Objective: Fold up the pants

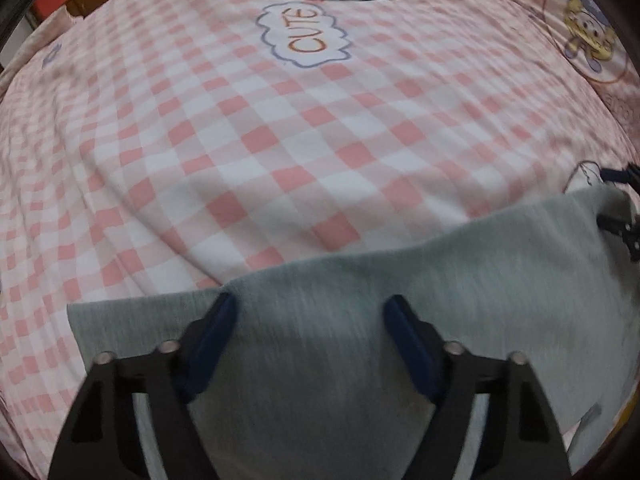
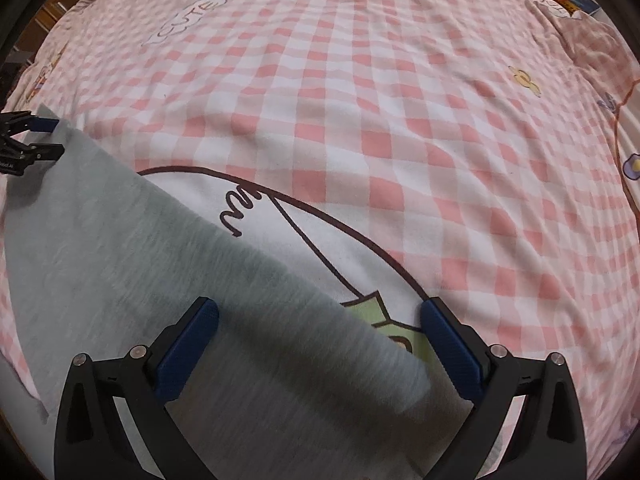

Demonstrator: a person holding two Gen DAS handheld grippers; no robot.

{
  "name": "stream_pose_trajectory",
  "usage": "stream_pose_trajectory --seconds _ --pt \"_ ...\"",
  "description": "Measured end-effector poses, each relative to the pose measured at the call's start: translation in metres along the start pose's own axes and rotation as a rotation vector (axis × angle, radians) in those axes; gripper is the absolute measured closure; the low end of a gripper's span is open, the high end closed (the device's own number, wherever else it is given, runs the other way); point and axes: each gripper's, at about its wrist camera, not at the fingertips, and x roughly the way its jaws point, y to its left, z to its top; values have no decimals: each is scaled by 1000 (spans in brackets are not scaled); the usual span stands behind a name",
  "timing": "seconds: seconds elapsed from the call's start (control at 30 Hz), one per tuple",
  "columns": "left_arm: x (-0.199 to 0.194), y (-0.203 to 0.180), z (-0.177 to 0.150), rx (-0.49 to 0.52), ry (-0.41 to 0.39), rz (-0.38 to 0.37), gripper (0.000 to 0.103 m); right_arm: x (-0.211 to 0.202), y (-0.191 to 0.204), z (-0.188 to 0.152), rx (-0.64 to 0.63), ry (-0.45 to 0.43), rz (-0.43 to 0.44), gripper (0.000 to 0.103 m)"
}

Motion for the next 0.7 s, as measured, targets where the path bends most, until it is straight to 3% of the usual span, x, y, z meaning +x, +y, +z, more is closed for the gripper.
stream_pose_trajectory --seconds 0.1,0.23,0.33,0.37,0.47,0.7 --pt "-6 -3 -6 5 -28 3 58 -1 0 -1 -4 -18 21 11" --pt "-15 9 -17 -63 -60 -34 90 -7 15 -8 -37 -41 40 46" --pt "-29 16 -25 -108 -98 -66 94 -13 26 -12 -70 -51 60 86" --pt "-34 18 -26 -113 -111 -69 94 -16 28 -14 -74 -57 66 90" --pt "-53 20 -30 -134 -149 -81 95 -30 30 -19 -68 -97 89 97" --pt "-120 7 -62 -146 -236 -67 95 -80 25 -36 -21 -183 160 97"
